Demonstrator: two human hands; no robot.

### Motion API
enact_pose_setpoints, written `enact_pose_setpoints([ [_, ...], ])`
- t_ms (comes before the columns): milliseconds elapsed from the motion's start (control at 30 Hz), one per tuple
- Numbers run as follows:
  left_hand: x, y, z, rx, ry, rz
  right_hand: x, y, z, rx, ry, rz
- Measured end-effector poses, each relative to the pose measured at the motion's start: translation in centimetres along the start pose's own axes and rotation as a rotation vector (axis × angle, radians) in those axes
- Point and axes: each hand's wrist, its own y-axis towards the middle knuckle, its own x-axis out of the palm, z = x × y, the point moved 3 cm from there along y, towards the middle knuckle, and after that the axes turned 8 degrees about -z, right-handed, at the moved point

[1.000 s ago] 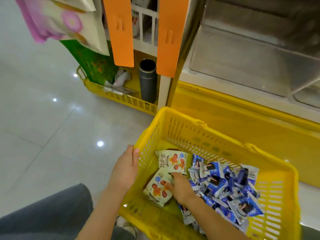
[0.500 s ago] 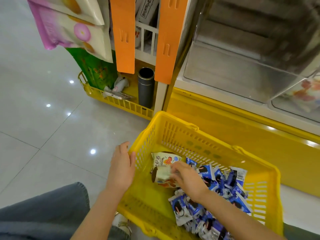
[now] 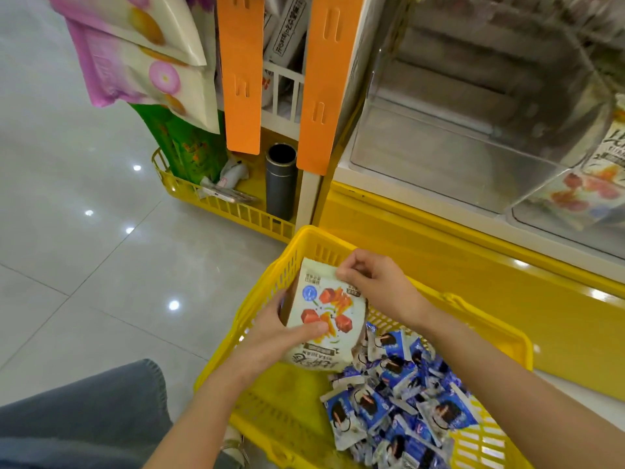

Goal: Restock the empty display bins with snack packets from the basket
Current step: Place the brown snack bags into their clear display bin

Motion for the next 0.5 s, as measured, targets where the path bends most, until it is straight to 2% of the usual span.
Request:
enact_pose_setpoints([
  [67,-1.4,0.3,0.3,0.026,0.006,0.085,0.4,1.4,1.2,-0.006,0.197,0.055],
  [133,-2.6,0.3,0.7,0.037,-0.034,0.154,0.9,2.9,3.7,0.051,0.282,0.110],
  [200,-3.5,0.4,1.1,0.035,-0.064,0.209,2.1,4.3,7.1,0.197,0.242,0.101],
  [300,-4.0,0.8,1.4,0.011,-0.105,0.259,5.5,5.7,12.3,0.389,0.107,-0.002],
  [467,-4.2,1.7,1.3,-0.017,-0.146,0.292,10.1,7.3,18.3,0.489,-0.015,-0.093],
  [500,-4.3,1.9,1.3,-0.021,-0.148,0.290,10.6,7.6,19.1,0.506,-0.134,-0.142],
])
